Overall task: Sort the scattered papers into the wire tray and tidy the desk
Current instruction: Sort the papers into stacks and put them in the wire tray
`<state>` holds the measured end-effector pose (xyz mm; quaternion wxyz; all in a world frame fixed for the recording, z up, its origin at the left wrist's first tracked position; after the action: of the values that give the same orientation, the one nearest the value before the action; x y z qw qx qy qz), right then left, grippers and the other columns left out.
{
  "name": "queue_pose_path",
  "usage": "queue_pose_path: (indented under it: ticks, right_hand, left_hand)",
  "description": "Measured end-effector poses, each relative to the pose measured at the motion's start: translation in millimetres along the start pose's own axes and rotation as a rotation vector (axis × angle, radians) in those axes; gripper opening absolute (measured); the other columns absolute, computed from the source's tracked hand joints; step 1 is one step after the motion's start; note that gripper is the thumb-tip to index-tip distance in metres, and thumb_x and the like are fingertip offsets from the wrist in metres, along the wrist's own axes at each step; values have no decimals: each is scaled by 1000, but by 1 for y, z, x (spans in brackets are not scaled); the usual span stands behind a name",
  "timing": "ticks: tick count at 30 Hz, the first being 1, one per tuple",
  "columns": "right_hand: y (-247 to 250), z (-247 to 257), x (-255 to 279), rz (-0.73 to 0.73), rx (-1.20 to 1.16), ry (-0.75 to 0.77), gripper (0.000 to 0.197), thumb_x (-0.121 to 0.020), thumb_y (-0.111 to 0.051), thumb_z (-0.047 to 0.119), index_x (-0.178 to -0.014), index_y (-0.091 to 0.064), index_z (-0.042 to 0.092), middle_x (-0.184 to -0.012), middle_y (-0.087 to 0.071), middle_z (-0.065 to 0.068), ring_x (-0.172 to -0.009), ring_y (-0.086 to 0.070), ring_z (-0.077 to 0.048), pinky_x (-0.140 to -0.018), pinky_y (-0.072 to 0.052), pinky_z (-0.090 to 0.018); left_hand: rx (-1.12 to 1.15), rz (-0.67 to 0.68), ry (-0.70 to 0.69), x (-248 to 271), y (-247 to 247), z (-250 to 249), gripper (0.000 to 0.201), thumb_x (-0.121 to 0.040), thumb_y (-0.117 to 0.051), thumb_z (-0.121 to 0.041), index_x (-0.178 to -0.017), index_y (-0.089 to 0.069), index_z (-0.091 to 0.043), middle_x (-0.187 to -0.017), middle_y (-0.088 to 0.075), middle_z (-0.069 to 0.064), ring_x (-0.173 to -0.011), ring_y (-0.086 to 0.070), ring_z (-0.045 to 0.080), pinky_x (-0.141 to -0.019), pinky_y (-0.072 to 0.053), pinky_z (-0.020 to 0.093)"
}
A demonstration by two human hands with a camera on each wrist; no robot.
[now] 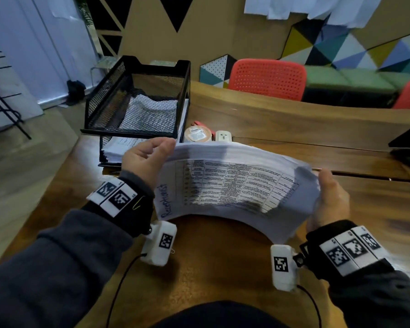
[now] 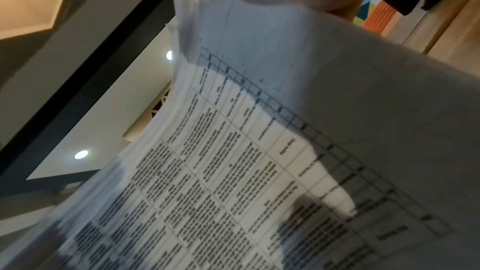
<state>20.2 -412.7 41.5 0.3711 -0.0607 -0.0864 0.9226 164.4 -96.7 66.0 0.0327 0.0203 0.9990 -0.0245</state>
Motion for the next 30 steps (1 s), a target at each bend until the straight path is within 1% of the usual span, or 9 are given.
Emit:
queue_pose_path:
  ticks: [3, 5, 10, 13, 19, 23, 25, 27, 30]
  right_hand:
    - [0, 10, -6, -85, -2, 14, 34, -60, -74, 59, -51, -69, 27, -49, -62, 11, -70, -62, -16, -83, -48, -41]
    - [-1, 16, -12, -98, 14, 60, 32, -71, -71, 46, -44, -66, 31, -42, -56, 13, -52, -54, -2, -69, -44, -28]
    - [-12, 28, -25, -1, 117, 218, 22, -80, -69, 7, -65, -70, 24, -59, -68, 20, -60, -62, 7, -64, -49, -8]
    - [-9, 27, -31, -8, 113, 239, 29, -84, -61, -2, -69, -66, 22, -56, -67, 17, -57, -62, 5, -63, -51, -10]
    - [5, 18, -35, -88, -25, 208, 50, -87, -48, -1, -56, -65, 34, -54, -61, 16, -55, -53, 3, -59, -45, -15]
    - [1, 7, -23, -9, 84, 171, 5, -80, -52, 37, -77, -57, 35, -73, -62, 13, -63, -55, -1, -59, -44, -20]
    - [0, -4, -15, 77, 177, 143, 32, -64, -58, 53, -91, -48, 41, -95, -58, 7, -77, -58, -9, -61, -49, -22]
    - [-4, -13, -10, 157, 207, 151, 57, -50, -72, 59, -100, -44, 48, -110, -53, 1, -92, -60, -15, -68, -55, -23]
    - [-10, -23, -9, 207, 256, 166, 85, -45, -90, 39, -114, -41, 40, -109, -54, 10, -97, -60, 0, -82, -52, -18]
  left_hand:
    - [-118, -121, -1, -6, 4, 0, 8, -78, -68, -28, -70, -69, -27, -75, -67, -6, -77, -60, 14, -67, -46, 29]
    - [-134, -120, -5, -11, 3, -1, 13, -80, -66, -19, -69, -69, -26, -72, -66, -6, -74, -59, 11, -68, -48, 28]
    - [-179, -85, -17, -16, 2, 0, 18, -81, -64, -13, -68, -68, -25, -76, -66, -6, -77, -59, 9, -70, -49, 24]
    - [-195, -68, -20, -17, 1, 0, 19, -82, -63, -13, -68, -67, -25, -77, -67, -5, -78, -59, 10, -69, -49, 23]
    - [-209, -53, -12, -22, 4, 6, 17, -82, -62, -16, -69, -68, -25, -76, -66, -4, -79, -57, 11, -64, -44, 23]
    - [-162, -60, 18, -28, 7, 15, 23, -83, -61, -25, -63, -70, -28, -75, -65, 0, -86, -58, 23, -67, -47, 28]
    - [-56, 48, 84, -27, 2, 22, 24, -67, -70, -53, -70, -72, -29, -82, -66, 5, -90, -60, 32, -74, -51, 38]
    - [25, 213, 130, -28, -7, 35, 76, -32, -78, -70, -94, -63, -28, -98, -63, 6, -93, -61, 29, -82, -52, 43]
    - [-120, 375, 133, -25, -15, 50, 106, -27, -88, -51, -120, -49, -16, -108, -63, 3, -97, -63, 15, -84, -53, 35]
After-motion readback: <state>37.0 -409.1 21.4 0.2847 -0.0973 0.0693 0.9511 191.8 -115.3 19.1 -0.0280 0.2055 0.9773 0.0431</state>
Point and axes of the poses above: each hand's wrist, its own x-axis away from the middle knuckle, its own y-axis out of the back of the hand, z = x × y, the point moved 8 cm from there along -x, towards the middle knuckle
